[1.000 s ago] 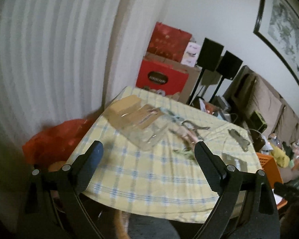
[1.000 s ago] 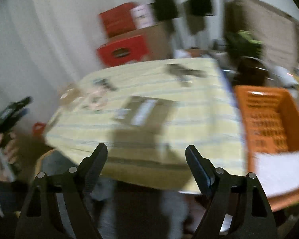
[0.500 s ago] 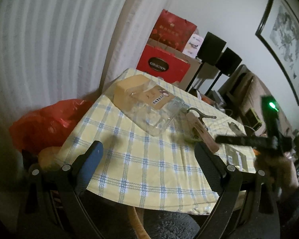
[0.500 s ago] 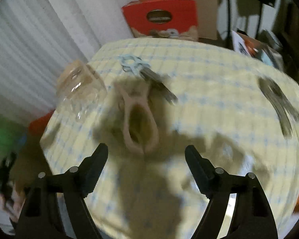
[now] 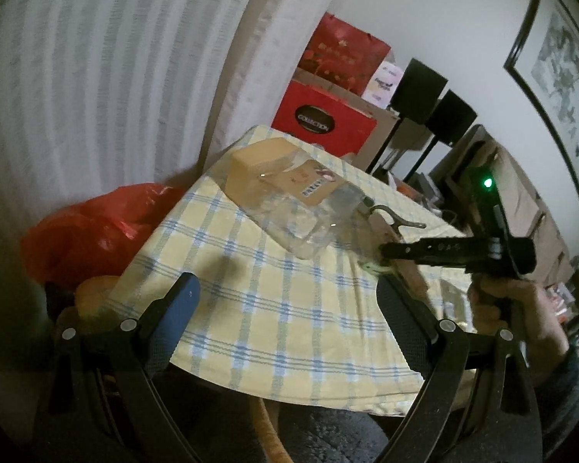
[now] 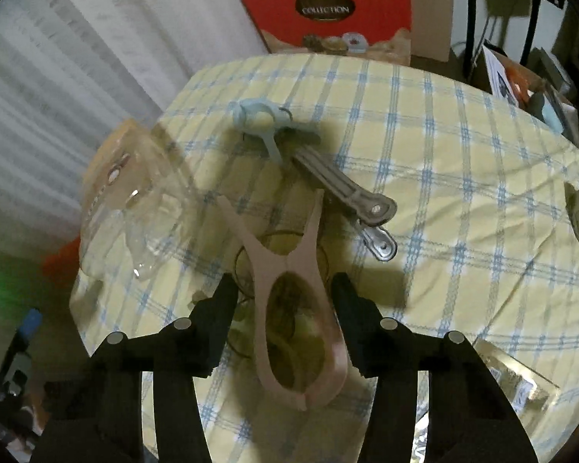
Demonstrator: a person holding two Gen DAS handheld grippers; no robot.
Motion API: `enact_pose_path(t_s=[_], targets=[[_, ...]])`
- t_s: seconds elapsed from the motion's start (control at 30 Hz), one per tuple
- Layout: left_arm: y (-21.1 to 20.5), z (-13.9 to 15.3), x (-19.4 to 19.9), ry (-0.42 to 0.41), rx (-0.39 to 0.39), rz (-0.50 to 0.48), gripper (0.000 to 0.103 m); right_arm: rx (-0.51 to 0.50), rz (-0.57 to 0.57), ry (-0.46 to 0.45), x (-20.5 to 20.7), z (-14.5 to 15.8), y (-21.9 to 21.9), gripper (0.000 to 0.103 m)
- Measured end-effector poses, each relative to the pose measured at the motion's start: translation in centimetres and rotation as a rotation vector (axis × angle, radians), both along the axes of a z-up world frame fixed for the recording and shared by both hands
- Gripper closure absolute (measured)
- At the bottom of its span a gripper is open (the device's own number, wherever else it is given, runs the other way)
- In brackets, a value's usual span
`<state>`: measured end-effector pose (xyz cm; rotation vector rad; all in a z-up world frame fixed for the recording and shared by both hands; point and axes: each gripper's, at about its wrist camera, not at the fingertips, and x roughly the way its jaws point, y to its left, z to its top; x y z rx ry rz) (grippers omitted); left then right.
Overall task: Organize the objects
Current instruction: 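Grasp the pink clothespin on the tablecloth with the right gripper, then grasp the green clothespin with the left gripper while the right gripper holds the pink clothespin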
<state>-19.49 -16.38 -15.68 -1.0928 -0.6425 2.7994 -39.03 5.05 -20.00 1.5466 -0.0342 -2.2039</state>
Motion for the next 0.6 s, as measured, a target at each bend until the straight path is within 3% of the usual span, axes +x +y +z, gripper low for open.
enact_pose_path(t_s=[0.07,0.2,0.33,0.4,0.5,0.57,0.6], targets=[[0.4,0.5,0.2,0.009,0.002,-0.010,0.011,0.013,-0.003,0.004,0.4,0.3,0.3,0.062],[2.2,2.1,0.8,0.074,-0.025,-0.015,0.011,-0.038,-0.037,0.082,2.6,3.2,2.0,0.062],[5.5,2.9,0.3,0.055,-0.004,-0.071,0.011,-0.059,-0.099,0.169,6.7,6.4,4.8,0.062],[7.3,3.3,0.2,0.063,0.053,-0.118,0.011,-0.052,-0.132,0.206,8.8,7.2,6.2,0.062],[9.1,3.3,-0.7,0.041,0.217,-0.178,0.011,0.011,-0.205,0.265,11.8,7.8,9.0,0.062],[10.2,2.7,-2.0,-0.016,0.246,-0.153,0.011,0.048,-0.228,0.271,13.6,7.8,11.0,0.062],[10.7,2.3,-2.8,-0.038,0.224,-0.102,0.011,0.056,-0.243,0.273,14.2,7.9,11.8,0.062]])
